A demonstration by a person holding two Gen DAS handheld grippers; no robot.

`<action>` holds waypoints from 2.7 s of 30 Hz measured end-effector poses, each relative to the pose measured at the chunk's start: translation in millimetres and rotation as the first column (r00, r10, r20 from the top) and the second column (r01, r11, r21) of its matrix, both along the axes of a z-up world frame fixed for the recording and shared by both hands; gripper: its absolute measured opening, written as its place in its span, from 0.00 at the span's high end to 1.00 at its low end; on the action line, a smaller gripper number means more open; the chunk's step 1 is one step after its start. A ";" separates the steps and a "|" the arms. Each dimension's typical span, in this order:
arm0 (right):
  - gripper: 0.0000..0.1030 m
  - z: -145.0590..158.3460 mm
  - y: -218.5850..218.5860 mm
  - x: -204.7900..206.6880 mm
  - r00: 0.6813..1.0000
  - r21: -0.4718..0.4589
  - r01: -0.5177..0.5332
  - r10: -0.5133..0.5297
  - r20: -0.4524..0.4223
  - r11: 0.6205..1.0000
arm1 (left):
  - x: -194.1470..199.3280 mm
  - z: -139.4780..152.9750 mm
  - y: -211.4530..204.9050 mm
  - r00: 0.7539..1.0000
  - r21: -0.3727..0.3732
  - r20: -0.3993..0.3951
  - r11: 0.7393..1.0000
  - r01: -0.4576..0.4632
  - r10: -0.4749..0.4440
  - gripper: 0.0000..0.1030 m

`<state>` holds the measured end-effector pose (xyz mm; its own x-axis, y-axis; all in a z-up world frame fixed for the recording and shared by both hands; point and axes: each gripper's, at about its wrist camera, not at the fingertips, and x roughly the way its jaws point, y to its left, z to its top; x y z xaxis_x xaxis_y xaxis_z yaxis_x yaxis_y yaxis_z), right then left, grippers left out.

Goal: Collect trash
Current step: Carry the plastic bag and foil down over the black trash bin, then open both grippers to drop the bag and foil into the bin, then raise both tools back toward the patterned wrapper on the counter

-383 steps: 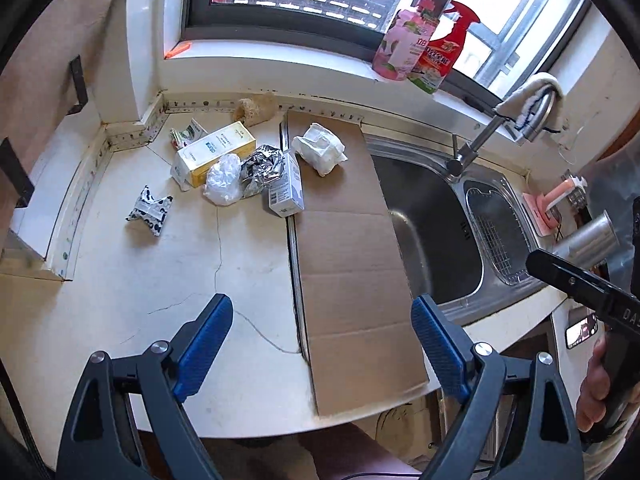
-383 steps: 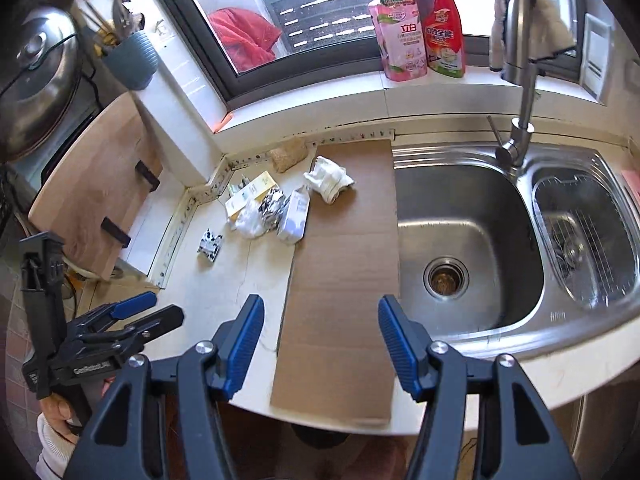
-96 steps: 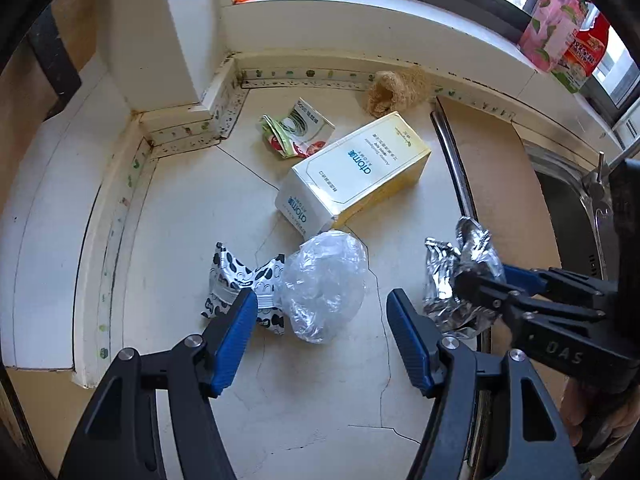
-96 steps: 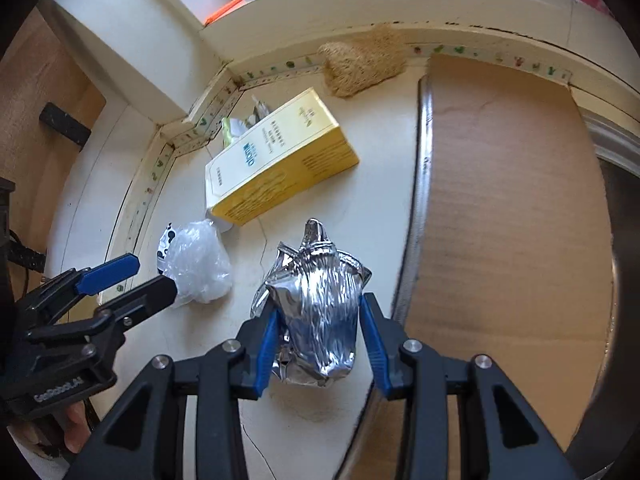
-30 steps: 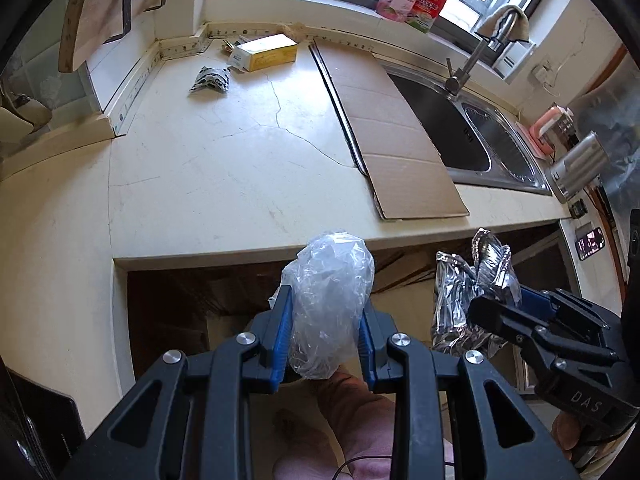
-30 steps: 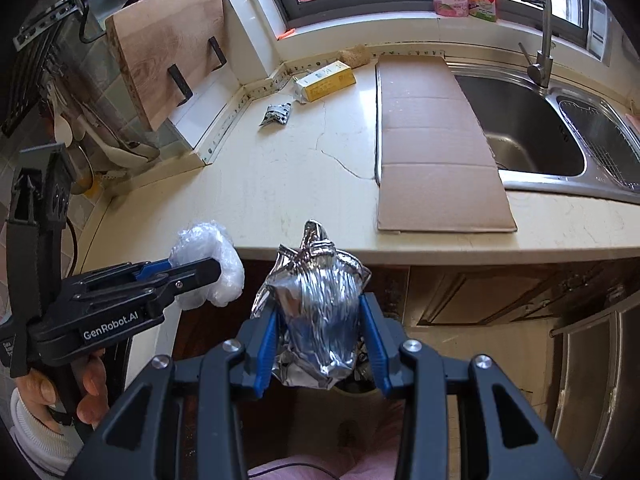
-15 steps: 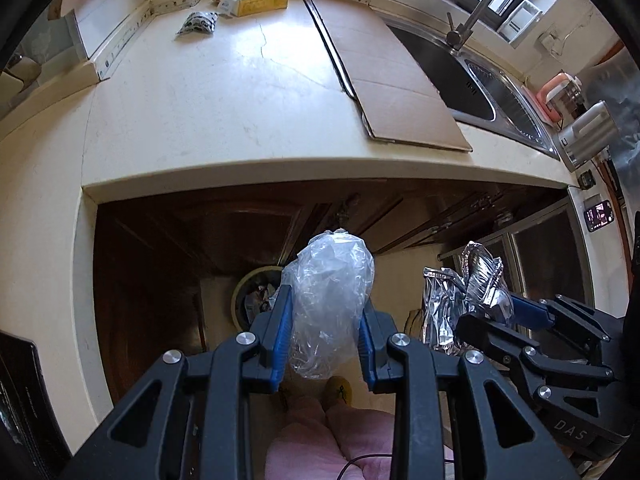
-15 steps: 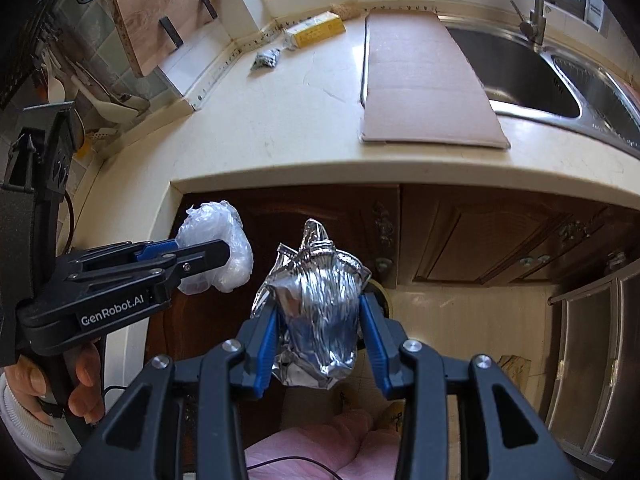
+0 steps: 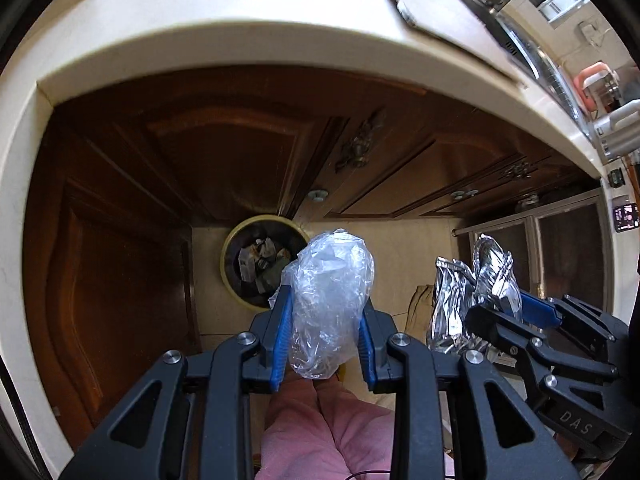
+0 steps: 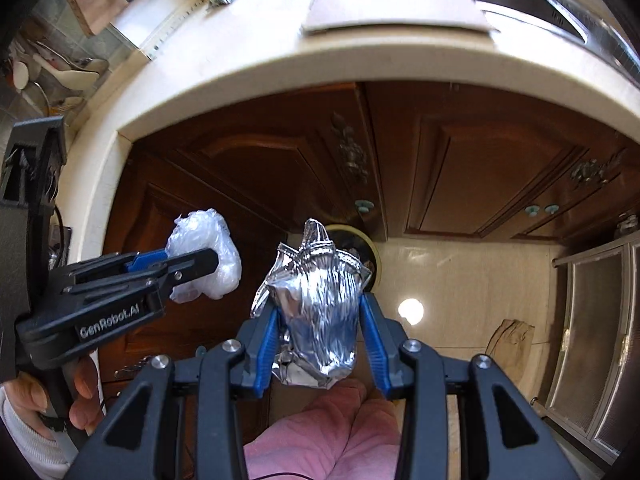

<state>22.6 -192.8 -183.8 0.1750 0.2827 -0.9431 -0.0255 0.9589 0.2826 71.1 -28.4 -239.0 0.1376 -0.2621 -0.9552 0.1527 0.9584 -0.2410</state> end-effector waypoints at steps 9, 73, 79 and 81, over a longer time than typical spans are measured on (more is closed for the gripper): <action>0.62 -69.9 12.1 13.2 0.998 -0.019 -0.037 0.036 -0.051 0.999 | -1.7 -72.7 10.0 0.997 0.000 -0.055 0.998 -0.061 0.060 0.74; 0.50 12.0 20.8 -0.5 0.999 -0.007 -0.045 0.045 -0.005 0.999 | -17.0 40.9 47.8 0.996 -0.051 0.087 0.998 -0.032 0.036 0.40; 0.50 60.4 17.0 0.7 0.996 -0.005 -0.033 0.033 0.081 0.999 | -10.5 100.7 40.2 0.983 -0.055 0.184 0.998 -0.010 0.020 0.40; 0.50 78.8 15.4 3.9 0.992 -0.008 -0.020 0.021 0.121 1.000 | -5.7 122.0 40.3 0.977 -0.063 0.214 0.998 -0.009 0.022 0.40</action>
